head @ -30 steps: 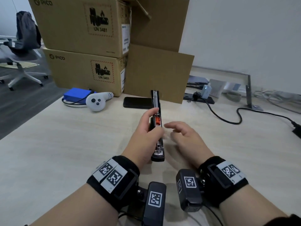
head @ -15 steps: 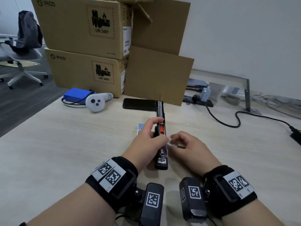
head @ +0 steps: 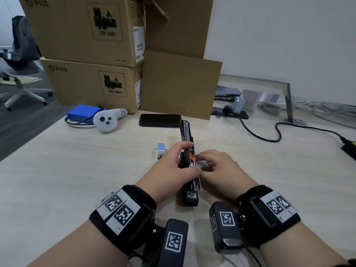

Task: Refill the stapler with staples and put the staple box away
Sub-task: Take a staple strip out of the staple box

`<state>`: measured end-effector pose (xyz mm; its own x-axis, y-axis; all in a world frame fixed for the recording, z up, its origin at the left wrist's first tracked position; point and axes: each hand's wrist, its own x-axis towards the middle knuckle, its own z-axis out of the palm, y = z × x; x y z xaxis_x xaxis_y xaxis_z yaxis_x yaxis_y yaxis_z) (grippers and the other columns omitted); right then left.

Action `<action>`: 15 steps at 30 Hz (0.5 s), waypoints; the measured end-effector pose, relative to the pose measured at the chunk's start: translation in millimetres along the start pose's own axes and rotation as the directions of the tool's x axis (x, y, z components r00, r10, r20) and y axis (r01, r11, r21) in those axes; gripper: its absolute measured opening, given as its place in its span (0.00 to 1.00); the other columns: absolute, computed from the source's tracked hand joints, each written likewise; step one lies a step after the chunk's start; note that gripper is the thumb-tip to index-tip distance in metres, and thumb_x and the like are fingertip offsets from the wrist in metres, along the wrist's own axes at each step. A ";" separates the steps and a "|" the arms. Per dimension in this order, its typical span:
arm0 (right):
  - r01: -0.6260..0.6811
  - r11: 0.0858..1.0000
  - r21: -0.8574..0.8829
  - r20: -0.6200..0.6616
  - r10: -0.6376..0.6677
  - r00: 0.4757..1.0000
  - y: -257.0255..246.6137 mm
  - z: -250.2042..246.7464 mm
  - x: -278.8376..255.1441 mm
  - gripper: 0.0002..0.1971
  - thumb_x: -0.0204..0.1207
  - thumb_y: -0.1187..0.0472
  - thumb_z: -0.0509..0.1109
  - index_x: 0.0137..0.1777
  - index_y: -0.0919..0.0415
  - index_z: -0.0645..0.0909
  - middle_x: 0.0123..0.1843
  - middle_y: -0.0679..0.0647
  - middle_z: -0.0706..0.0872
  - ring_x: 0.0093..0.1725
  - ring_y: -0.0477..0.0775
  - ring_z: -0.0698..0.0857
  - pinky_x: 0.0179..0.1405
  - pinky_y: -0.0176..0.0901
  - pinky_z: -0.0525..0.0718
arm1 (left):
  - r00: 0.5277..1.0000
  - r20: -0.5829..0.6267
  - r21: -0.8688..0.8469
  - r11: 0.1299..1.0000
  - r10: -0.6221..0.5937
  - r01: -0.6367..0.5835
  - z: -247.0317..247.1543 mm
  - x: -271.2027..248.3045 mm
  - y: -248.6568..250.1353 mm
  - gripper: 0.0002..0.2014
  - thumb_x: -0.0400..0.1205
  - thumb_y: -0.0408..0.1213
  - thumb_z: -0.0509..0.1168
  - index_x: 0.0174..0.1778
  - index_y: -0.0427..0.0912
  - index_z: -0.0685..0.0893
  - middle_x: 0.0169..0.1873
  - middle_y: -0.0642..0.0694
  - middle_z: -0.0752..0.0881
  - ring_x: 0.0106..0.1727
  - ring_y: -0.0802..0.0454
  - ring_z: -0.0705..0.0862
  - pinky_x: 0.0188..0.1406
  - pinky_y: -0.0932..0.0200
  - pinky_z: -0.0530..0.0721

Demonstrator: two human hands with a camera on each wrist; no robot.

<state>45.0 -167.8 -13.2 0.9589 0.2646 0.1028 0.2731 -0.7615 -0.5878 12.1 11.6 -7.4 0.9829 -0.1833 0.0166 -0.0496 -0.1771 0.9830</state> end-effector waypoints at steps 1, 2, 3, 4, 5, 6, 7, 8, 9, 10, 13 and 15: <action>-0.038 0.999 -0.028 -0.003 0.038 0.999 1.1 -2.6 0.4 0.15 0.65 0.36 0.68 0.52 0.27 0.84 0.56 0.35 0.84 0.63 0.47 0.82 0.67 0.62 0.79 | 1.000 -0.002 0.018 1.000 0.000 0.000 0.1 -0.3 -0.3 0.28 0.77 0.41 0.74 0.71 0.67 0.76 0.44 0.50 0.91 0.42 0.55 0.91 0.49 0.59 0.87; -0.079 0.996 -0.041 -0.037 0.077 0.996 4.1 -5.0 1.3 0.11 0.66 0.36 0.68 0.49 0.27 0.84 0.55 0.35 0.84 0.62 0.47 0.82 0.66 0.62 0.78 | 1.000 0.000 0.039 0.999 -0.001 0.001 0.3 -0.6 -0.4 0.28 0.76 0.43 0.74 0.71 0.68 0.76 0.45 0.51 0.91 0.44 0.54 0.92 0.51 0.56 0.88; -0.121 0.991 -0.056 -0.084 0.116 0.990 6.3 -7.6 1.6 0.08 0.68 0.37 0.70 0.47 0.27 0.84 0.55 0.35 0.83 0.62 0.47 0.82 0.67 0.62 0.78 | 1.000 0.006 0.058 0.998 -0.001 0.001 0.4 -1.1 0.4 0.28 0.76 0.44 0.75 0.71 0.69 0.75 0.45 0.51 0.92 0.45 0.54 0.92 0.53 0.55 0.89; -0.159 0.984 -0.076 -0.131 0.149 0.980 9.8 -9.2 2.6 0.07 0.70 0.39 0.71 0.48 0.29 0.84 0.56 0.35 0.82 0.64 0.49 0.81 0.68 0.61 0.77 | 1.000 0.014 0.069 0.998 -0.001 0.000 0.2 -1.2 0.6 0.28 0.77 0.43 0.75 0.71 0.70 0.75 0.46 0.52 0.92 0.46 0.54 0.93 0.54 0.55 0.89; -0.177 0.980 -0.095 -0.178 0.158 0.971 11.0 -10.8 2.7 0.07 0.72 0.42 0.72 0.49 0.32 0.84 0.58 0.35 0.81 0.66 0.50 0.79 0.68 0.61 0.76 | 1.000 0.021 0.070 0.998 -0.001 0.000 0.1 -1.5 1.1 0.29 0.78 0.43 0.75 0.72 0.70 0.75 0.47 0.52 0.92 0.47 0.54 0.93 0.55 0.55 0.89; -0.164 0.984 -0.073 -0.229 0.144 0.963 10.9 -11.8 2.9 0.06 0.74 0.44 0.72 0.50 0.36 0.85 0.58 0.37 0.81 0.65 0.50 0.79 0.67 0.60 0.76 | 1.000 0.026 0.066 0.998 -0.002 0.001 0.2 -1.7 1.9 0.29 0.79 0.42 0.74 0.72 0.70 0.74 0.48 0.52 0.93 0.48 0.54 0.93 0.55 0.55 0.89; -0.117 0.993 0.005 -0.277 0.114 0.954 8.5 -12.6 2.7 0.04 0.75 0.47 0.72 0.48 0.40 0.86 0.57 0.39 0.84 0.61 0.49 0.81 0.64 0.58 0.79 | 1.000 0.027 0.062 0.998 -0.004 0.003 0.0 -1.8 2.4 0.29 0.79 0.42 0.74 0.73 0.69 0.74 0.48 0.52 0.92 0.48 0.55 0.93 0.55 0.55 0.89; -0.037 0.991 0.128 -0.302 0.074 0.950 4.0 -12.6 1.2 0.02 0.77 0.50 0.72 0.46 0.43 0.87 0.53 0.42 0.86 0.54 0.47 0.83 0.58 0.53 0.82 | 1.000 0.028 0.059 0.998 -0.006 0.005 0.1 -1.6 2.5 0.29 0.79 0.42 0.74 0.73 0.69 0.74 0.47 0.52 0.92 0.48 0.55 0.93 0.55 0.55 0.90; 0.037 0.969 0.245 -0.295 0.039 0.955 -3.3 -12.3 -1.8 0.02 0.78 0.52 0.72 0.45 0.46 0.86 0.47 0.44 0.88 0.46 0.46 0.84 0.51 0.48 0.83 | 1.000 0.028 0.058 0.998 -0.007 0.005 0.5 -1.7 2.5 0.30 0.79 0.42 0.75 0.74 0.68 0.74 0.46 0.52 0.92 0.47 0.54 0.93 0.54 0.55 0.90; 0.078 0.940 0.331 -0.256 0.010 0.967 -10.2 -11.8 -5.4 0.02 0.79 0.53 0.72 0.45 0.47 0.85 0.40 0.45 0.87 0.39 0.45 0.83 0.44 0.45 0.82 | 1.000 0.028 0.061 0.998 -0.003 0.001 1.0 -1.8 2.0 0.31 0.78 0.42 0.75 0.74 0.68 0.74 0.46 0.52 0.92 0.47 0.54 0.93 0.55 0.53 0.90; 0.077 0.896 0.437 -0.087 -0.043 0.995 -25.6 -5.2 -14.0 0.08 0.73 0.47 0.73 0.49 0.43 0.79 0.30 0.49 0.83 0.28 0.46 0.80 0.33 0.48 0.79 | 0.999 0.024 0.089 0.996 0.021 -0.023 0.6 -1.4 0.8 0.33 0.71 0.47 0.76 0.72 0.68 0.75 0.48 0.49 0.93 0.49 0.52 0.93 0.60 0.46 0.90; 0.045 0.913 0.405 -0.030 -0.035 0.999 -29.6 0.6 -14.1 0.13 0.68 0.40 0.71 0.50 0.39 0.75 0.28 0.52 0.82 0.28 0.50 0.81 0.32 0.54 0.81 | 0.998 0.050 0.124 0.992 0.030 -0.036 -0.3 -1.9 1.4 0.34 0.70 0.44 0.75 0.72 0.69 0.74 0.49 0.48 0.93 0.50 0.51 0.93 0.60 0.45 0.90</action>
<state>23.3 -148.7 2.2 0.9505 0.2732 0.1478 0.2610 -0.4443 -0.8571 10.2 12.0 -6.1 0.9709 -0.2366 0.0365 -0.1063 -0.2894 0.9513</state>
